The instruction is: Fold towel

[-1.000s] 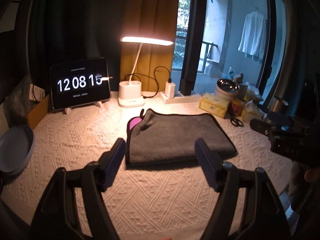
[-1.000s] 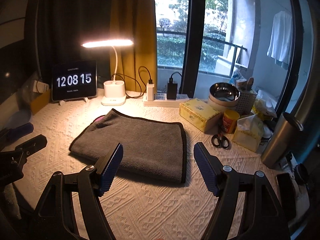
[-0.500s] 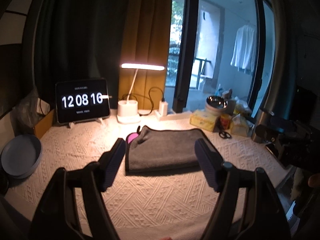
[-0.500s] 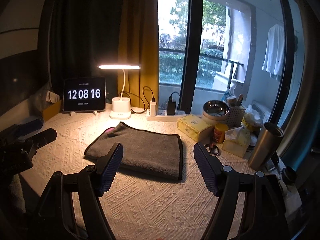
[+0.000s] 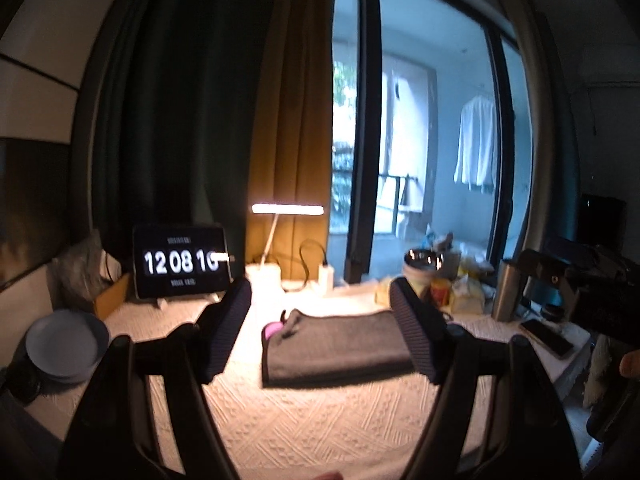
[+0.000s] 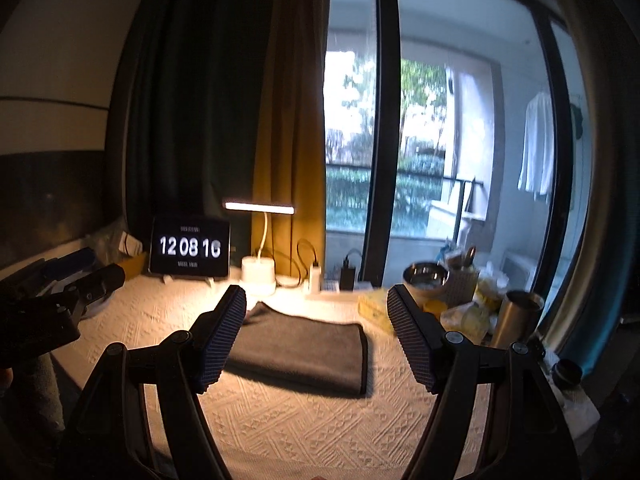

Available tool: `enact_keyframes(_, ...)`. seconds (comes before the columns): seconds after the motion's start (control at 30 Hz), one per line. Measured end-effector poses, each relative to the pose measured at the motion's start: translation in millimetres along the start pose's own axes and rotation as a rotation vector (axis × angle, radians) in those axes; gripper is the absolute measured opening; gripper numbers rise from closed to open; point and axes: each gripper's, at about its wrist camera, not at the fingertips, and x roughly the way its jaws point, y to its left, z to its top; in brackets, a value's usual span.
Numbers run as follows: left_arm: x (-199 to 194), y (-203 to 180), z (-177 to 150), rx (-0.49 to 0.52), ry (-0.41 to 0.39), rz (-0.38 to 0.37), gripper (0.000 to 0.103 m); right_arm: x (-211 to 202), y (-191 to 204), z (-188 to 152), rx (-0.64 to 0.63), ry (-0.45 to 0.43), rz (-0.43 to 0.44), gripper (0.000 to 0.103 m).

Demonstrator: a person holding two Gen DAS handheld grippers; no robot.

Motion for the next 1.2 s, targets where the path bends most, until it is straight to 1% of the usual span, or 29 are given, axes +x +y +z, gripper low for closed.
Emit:
enact_keyframes(0.07, -9.6, -1.4, 2.1, 0.009, -0.049, 0.023, 0.075, -8.3, -0.3, 0.2, 0.006, -0.032, -0.008, 0.076)
enact_keyframes(0.13, -17.4, -0.6, 3.7, 0.012, -0.092, 0.043, 0.082, -15.9, -2.9, 1.1, 0.024, -0.059, -0.006, 0.076)
enact_keyframes(0.17, -22.2, 0.2, 4.8, 0.011, -0.116, 0.050, 0.084, -19.1, -3.1, 0.9, 0.031, -0.070, -0.007, 0.076)
enact_keyframes(0.23, -31.6, 1.7, 6.6, 0.007, -0.166, 0.056, 0.091, -25.6, -3.1, 1.2, 0.033, -0.092, -0.010, 0.076)
enact_keyframes(0.3, -36.3, 2.1, 7.5, 0.007, -0.190, 0.061, 0.095, -30.2, -2.8, 1.8, 0.026, -0.109, -0.014, 0.076)
enact_keyframes(0.5, -35.3, -0.6, 7.2, 0.017, -0.182, 0.112, 0.098, -31.0, -5.2, 0.7, 0.027, -0.118, -0.025, 0.076)
enact_keyframes(0.8, -32.8, -7.7, 7.8, 0.038, -0.181, 0.115, 0.098, -24.6, -6.1, -1.4, 0.034, -0.100, -0.028, 0.076)
enact_keyframes(1.2, -27.3, -8.9, 8.3, 0.031, -0.163, 0.116, 0.098, -19.8, -10.2, -2.9, 0.035, -0.087, -0.034, 0.076)
